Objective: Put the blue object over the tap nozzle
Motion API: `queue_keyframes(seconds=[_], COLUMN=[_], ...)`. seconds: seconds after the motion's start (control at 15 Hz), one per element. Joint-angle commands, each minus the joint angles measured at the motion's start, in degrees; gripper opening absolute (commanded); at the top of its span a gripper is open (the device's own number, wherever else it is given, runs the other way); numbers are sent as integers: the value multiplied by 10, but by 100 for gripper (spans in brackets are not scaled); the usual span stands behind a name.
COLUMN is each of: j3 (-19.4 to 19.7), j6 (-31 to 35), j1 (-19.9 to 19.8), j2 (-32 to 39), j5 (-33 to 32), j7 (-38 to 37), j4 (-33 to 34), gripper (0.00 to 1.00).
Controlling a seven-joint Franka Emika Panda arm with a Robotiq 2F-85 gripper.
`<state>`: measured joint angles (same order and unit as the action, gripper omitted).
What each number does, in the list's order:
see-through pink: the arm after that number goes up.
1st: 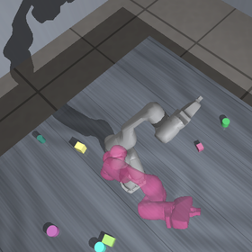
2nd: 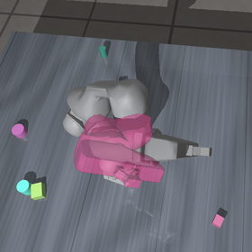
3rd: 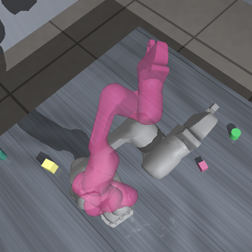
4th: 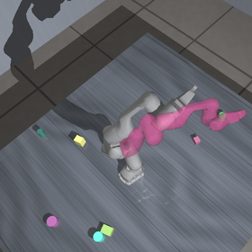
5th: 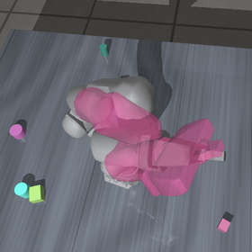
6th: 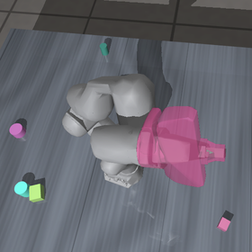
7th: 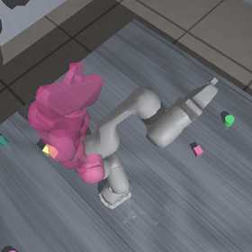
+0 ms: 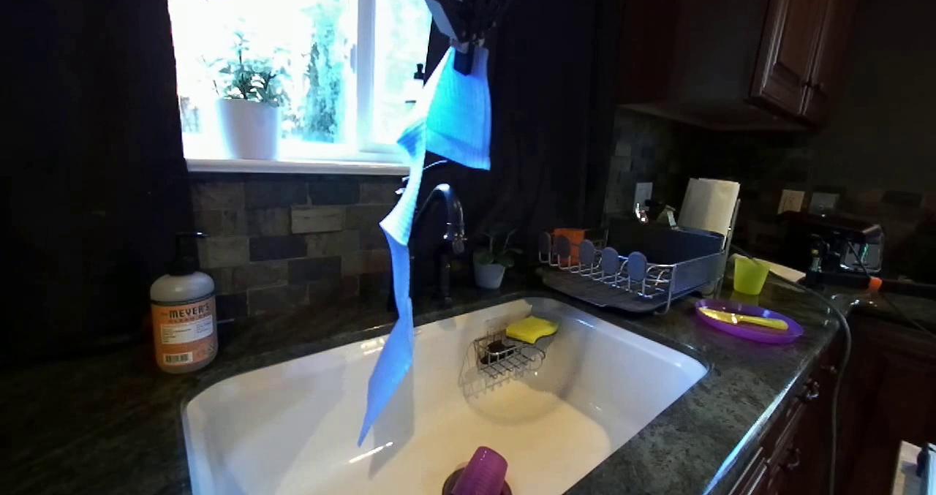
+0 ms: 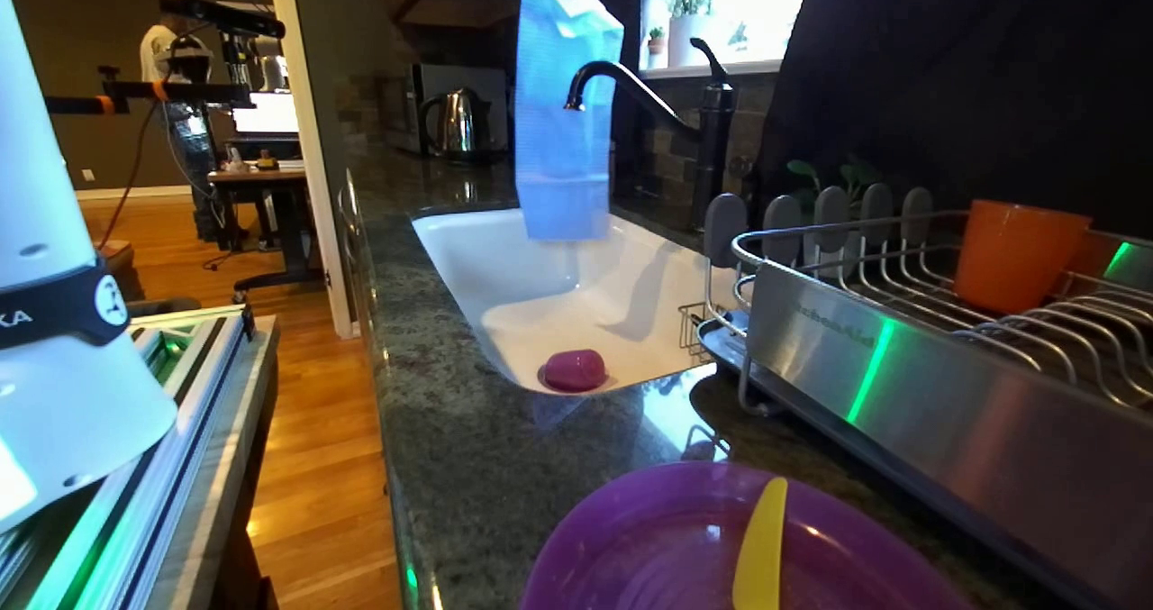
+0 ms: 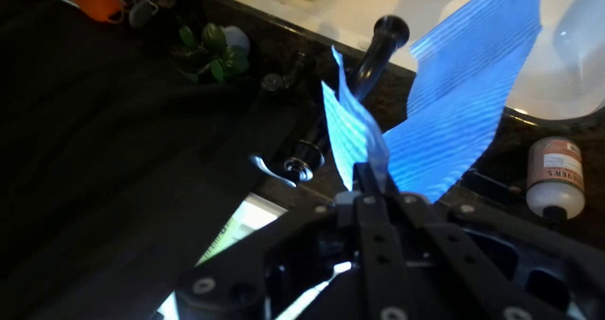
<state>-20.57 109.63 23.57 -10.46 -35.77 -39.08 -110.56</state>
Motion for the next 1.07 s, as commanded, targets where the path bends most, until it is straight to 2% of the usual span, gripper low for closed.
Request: queue_keyframes(seconds=[0.0, 0.2, 0.33, 0.4, 0.73, 1.0], j3=[-32, -24, -14, -38, -46, -26], j6=[-40, -33, -19, -41, -41, 15], j1=[-13, -27, -44, -49, -60, -77], j2=[-132, -201, -216, -191, -195, -156], j5=[29, 45, 41, 41, 39, 34], j7=[-75, -87, -66, -68, -63, -2], j4=[-123, -183, -193, -160, -161, -118], gripper=[0, 0, 0, 0, 1, 0])
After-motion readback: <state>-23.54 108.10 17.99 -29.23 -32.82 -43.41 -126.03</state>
